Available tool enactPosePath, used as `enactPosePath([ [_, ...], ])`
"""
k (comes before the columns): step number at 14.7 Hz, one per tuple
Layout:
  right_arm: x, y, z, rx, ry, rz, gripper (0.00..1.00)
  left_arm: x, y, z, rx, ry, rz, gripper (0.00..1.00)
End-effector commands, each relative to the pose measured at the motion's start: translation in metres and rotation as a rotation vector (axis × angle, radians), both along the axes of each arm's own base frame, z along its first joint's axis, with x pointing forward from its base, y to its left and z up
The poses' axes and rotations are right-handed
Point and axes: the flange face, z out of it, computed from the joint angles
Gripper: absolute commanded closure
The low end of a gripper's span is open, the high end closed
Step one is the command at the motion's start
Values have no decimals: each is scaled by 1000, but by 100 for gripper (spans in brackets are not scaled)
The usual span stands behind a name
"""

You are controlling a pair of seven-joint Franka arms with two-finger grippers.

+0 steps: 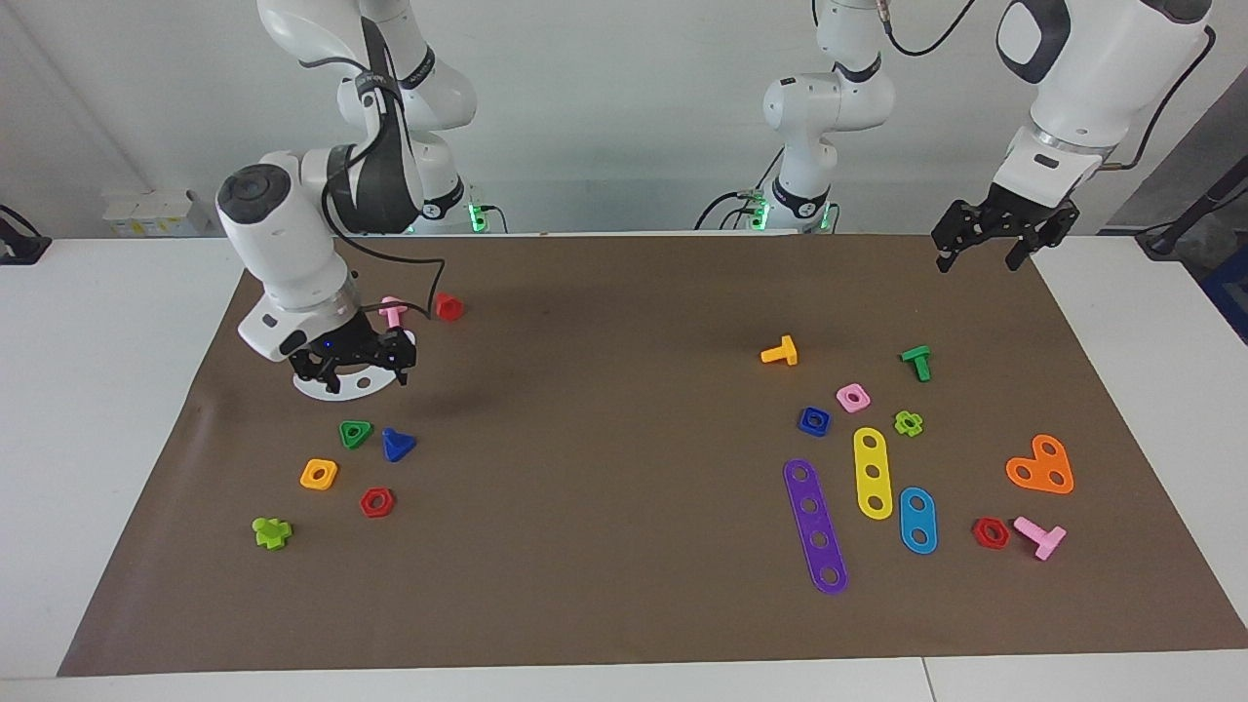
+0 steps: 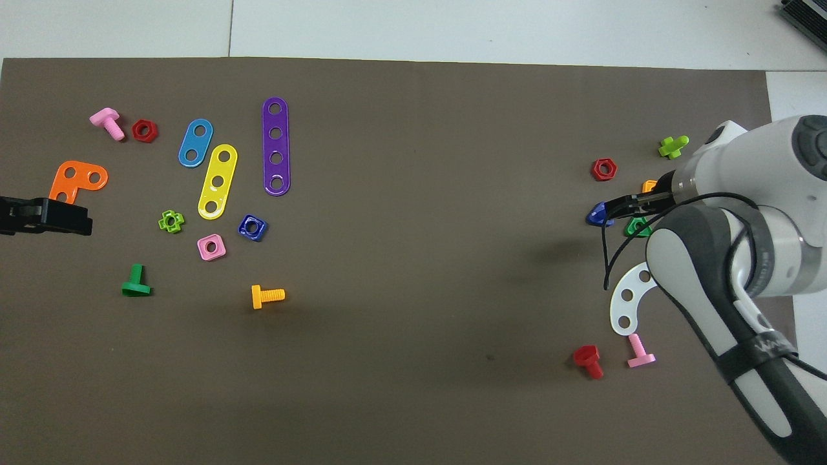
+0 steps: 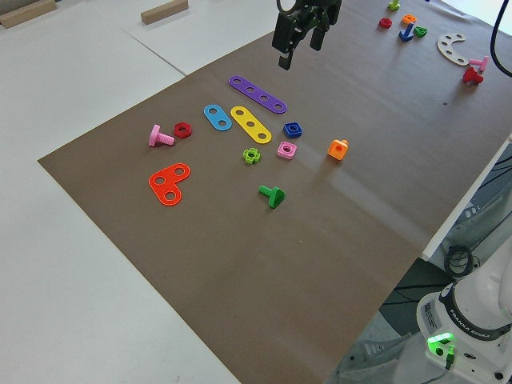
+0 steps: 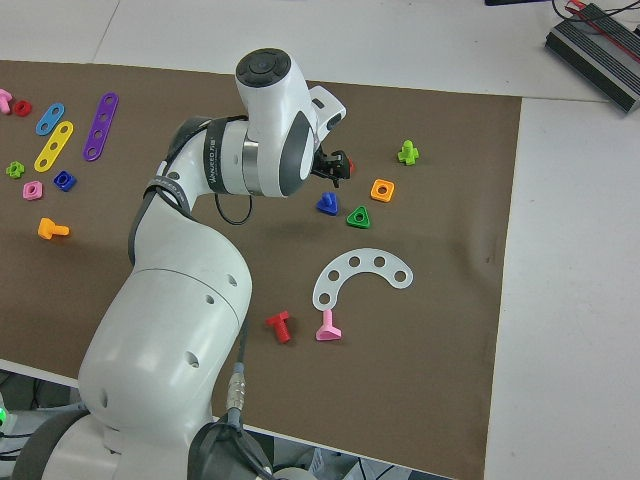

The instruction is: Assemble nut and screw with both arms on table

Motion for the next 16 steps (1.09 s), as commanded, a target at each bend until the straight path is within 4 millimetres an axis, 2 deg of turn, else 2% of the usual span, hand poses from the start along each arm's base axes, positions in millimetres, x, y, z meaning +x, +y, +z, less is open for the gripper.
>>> enactPosePath([
  [1, 0, -7, -33, 11, -17, 53, 1, -8, 2, 1, 19, -1, 0, 0],
  [3, -2, -9, -61, 9, -29, 59, 8, -8, 2, 1, 19, -1, 0, 0],
  [5, -5, -8, -78, 7, -35, 62, 18, -8, 2, 1, 19, -1, 0, 0],
  [9, -4, -8, -88, 6, -48, 78, 51, -8, 2, 1, 19, -1, 0, 0],
  [13, -1, -10, -103, 5, -52, 77, 56, -8, 2, 1, 19, -1, 0, 0],
  [16, -1, -11, -104, 4, -54, 77, 56, -8, 2, 1, 19, -1, 0, 0],
])
